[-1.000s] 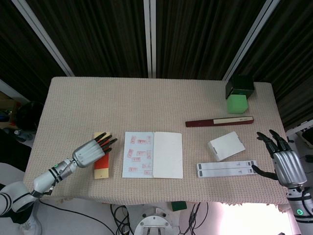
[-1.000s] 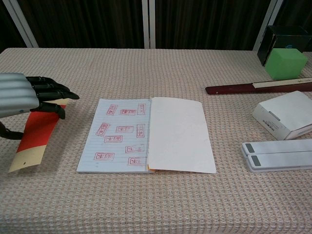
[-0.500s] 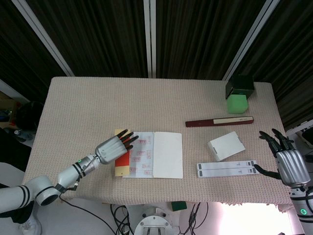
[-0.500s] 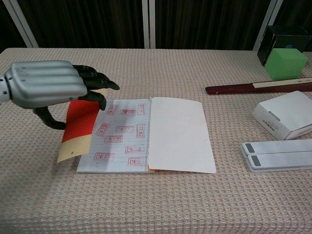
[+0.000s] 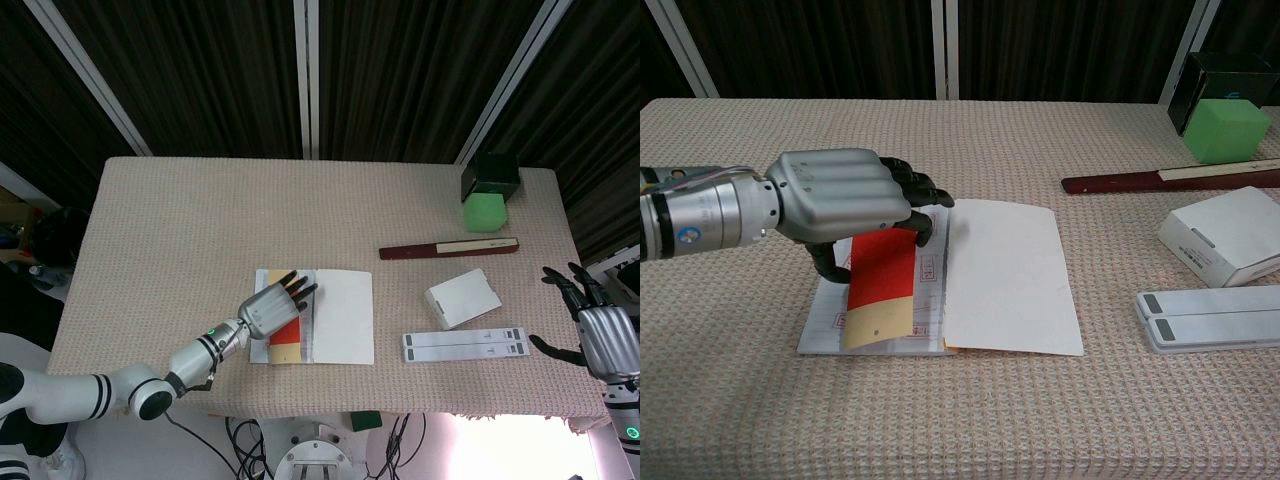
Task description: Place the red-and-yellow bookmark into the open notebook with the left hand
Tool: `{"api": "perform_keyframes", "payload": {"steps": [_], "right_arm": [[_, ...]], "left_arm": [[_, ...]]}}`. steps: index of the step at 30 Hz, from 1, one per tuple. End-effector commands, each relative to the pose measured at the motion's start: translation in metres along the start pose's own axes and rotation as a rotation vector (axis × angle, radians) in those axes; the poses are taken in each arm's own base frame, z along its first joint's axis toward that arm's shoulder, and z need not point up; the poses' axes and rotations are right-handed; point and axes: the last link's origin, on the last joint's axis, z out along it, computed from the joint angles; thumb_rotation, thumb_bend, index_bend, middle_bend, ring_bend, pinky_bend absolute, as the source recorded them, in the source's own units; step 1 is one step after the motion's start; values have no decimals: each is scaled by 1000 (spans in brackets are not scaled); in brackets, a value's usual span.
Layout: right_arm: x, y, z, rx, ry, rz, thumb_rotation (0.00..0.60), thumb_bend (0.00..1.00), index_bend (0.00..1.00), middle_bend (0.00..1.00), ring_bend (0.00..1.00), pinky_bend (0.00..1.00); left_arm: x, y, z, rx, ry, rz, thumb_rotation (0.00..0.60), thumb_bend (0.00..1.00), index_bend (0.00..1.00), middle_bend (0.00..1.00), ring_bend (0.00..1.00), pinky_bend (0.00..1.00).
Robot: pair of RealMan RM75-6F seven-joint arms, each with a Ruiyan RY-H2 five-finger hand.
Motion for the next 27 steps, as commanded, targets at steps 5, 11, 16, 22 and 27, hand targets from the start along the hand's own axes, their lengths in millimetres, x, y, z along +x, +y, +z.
{"api": "perform_keyframes", "payload": {"steps": [5, 11, 16, 22, 27], "right_arm": [[-1, 2, 0, -4, 0, 2, 600, 90, 126, 226, 57, 189], [0, 3, -1, -4, 2, 1, 600, 90, 126, 226, 57, 189], [1, 5, -2, -10, 6, 2, 600, 89, 127, 226, 57, 189], [0, 5, -2, -12, 4, 5, 600, 90, 126, 226, 57, 189], [0, 4, -2, -9, 5, 4, 600, 89, 126, 226, 57, 189]], "left_arm": [[12, 13, 16, -1, -1, 5, 600, 166, 318, 26, 26, 111], [16, 13, 20, 19, 4, 15, 600, 166, 264, 26, 26, 110], [13, 11, 20, 23, -9, 32, 600, 166, 244, 26, 26, 109], [7, 8, 17, 26, -27, 55, 600, 166, 245, 26, 26, 105], [5, 5, 14, 24, -40, 82, 600, 166, 245, 26, 26, 105]]}}
